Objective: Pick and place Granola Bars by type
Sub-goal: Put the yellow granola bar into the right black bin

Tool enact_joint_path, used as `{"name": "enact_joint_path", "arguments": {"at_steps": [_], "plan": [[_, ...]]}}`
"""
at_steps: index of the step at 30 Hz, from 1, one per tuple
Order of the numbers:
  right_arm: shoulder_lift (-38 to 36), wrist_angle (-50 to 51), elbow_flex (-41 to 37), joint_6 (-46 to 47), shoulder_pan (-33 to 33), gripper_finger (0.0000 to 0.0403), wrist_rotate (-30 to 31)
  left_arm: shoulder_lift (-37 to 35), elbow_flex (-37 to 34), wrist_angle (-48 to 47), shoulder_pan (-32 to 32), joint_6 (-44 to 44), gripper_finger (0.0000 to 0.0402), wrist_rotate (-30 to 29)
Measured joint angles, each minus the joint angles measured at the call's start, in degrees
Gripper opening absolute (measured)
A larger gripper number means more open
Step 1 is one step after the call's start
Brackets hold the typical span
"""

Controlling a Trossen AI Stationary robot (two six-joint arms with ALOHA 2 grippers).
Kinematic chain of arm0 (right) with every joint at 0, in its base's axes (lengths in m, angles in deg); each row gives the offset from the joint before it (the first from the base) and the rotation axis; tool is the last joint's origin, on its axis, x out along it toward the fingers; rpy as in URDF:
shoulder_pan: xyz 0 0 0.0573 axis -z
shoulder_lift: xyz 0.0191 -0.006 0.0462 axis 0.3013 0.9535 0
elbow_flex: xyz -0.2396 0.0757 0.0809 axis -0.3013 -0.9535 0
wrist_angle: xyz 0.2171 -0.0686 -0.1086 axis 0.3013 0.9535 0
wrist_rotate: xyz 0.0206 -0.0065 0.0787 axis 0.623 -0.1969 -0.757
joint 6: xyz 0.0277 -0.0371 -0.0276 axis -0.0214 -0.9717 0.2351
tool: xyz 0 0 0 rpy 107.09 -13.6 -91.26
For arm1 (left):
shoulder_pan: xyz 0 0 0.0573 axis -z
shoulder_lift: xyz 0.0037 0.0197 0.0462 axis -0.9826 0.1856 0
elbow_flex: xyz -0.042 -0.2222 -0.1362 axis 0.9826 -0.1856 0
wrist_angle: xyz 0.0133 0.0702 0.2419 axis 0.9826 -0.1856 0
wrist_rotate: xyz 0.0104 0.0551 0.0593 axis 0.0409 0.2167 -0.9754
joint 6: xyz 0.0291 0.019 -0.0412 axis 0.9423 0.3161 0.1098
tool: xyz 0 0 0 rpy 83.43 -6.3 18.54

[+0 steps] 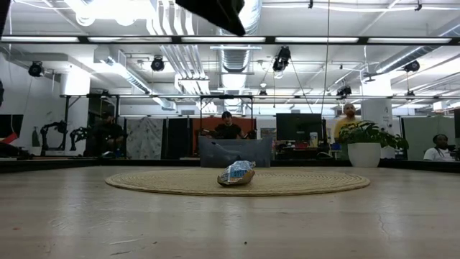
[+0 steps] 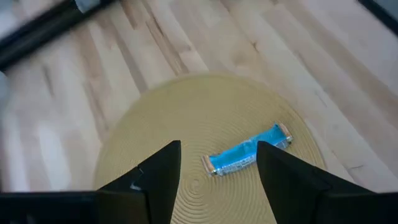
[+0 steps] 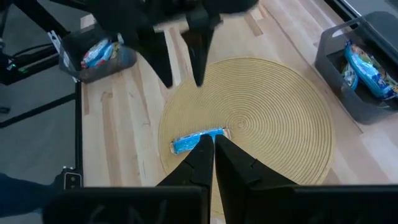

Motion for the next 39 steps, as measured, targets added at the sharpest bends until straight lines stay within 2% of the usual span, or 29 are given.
{"name": "enact_joint_path", "arguments": {"at_steps": [9,16,24,30,35,39], "plan": [[0.0,0.2,-0.1,0.2,0.0,0.0008,0.0,7.8,0.0,0.9,-0.8,-1.7,0.0193,1.2],[0.0,0.2,-0.2,0.5,0.0,0.0008,0.0,12.8,0.0,0.9,-4.2,-5.0,0.0193,10.0],[0.0,0.2,-0.2,0.6,0.0,0.0009,0.0,13.8,0.0,0.9,-6.7,-5.8,0.0193,10.1],[0.0,0.2,-0.3,0.5,0.0,0.0008,-0.1,13.2,0.0,-1.0,-5.5,4.9,0.0193,11.5],[0.0,0.2,-0.3,0.4,0.0,0.0009,-0.2,13.1,0.0,-0.9,-1.8,10.9,0.0193,13.1],[0.0,0.2,-0.3,0.3,0.0,0.0009,-0.2,13.1,-0.2,0.8,1.2,19.5,0.0193,13.0]]}}
